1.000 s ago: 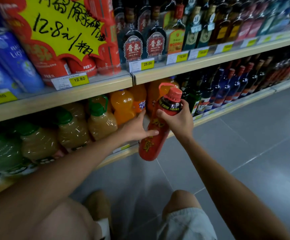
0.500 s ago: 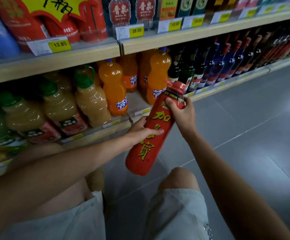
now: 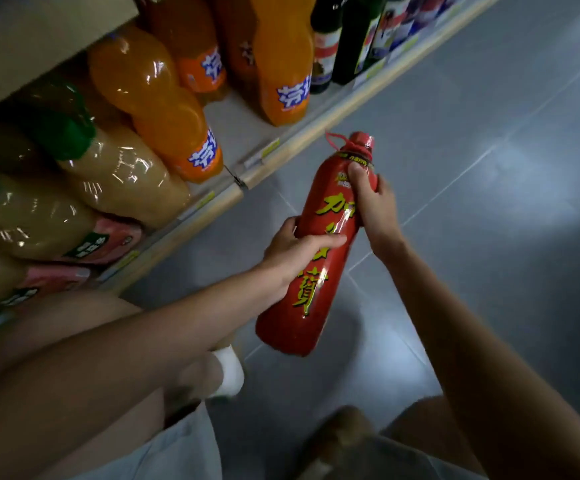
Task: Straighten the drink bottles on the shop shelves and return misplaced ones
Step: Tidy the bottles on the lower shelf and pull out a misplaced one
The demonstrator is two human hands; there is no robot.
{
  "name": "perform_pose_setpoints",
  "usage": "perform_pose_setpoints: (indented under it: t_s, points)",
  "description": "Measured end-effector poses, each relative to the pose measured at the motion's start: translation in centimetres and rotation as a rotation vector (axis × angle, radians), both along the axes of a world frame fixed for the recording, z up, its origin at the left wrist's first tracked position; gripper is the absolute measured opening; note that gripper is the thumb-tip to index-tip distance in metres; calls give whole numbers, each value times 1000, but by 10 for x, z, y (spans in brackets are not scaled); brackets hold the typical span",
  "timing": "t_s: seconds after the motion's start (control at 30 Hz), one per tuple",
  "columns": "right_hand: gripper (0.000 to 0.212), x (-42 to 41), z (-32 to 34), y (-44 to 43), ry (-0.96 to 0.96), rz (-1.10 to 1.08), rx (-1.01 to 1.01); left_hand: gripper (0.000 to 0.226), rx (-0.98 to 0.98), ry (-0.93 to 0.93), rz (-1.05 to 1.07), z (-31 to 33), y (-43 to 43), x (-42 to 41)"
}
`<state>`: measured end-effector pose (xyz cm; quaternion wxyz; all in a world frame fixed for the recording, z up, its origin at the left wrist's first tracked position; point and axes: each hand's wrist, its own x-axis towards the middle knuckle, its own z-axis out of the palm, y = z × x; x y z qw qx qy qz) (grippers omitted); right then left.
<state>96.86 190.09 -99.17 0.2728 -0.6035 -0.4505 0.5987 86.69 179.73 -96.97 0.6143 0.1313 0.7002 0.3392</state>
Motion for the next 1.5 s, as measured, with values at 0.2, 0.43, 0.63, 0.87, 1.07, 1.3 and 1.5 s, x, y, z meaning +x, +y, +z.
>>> perform_pose_setpoints:
  t_s: [0.2,0.43,0.63,0.87,1.07,1.3,1.5]
  points:
    - [44,26,21,-27,-133,-27,-144,63,-136,-78,-93,6,-24,15]
    - [2,56,102,-83,-145,-6,-260,70,-127,-95,-235,63,-72,18]
    - [47,54,210,-116,-185,35,-360,59,-80,-42,-351,156,-108,8]
    - [39,37,363,-147,-77,99,-243,69,11,183,-184,305,-157,3]
    - [43,29,485,-201,21,280,-138,76,85,301,31,441,-233,20]
    - [22,-12,558,-300,101,574,-172,64,72,394,342,525,-358,29]
    - [28,-61,591,-412,129,923,-117,56,43,430,664,550,-479,29]
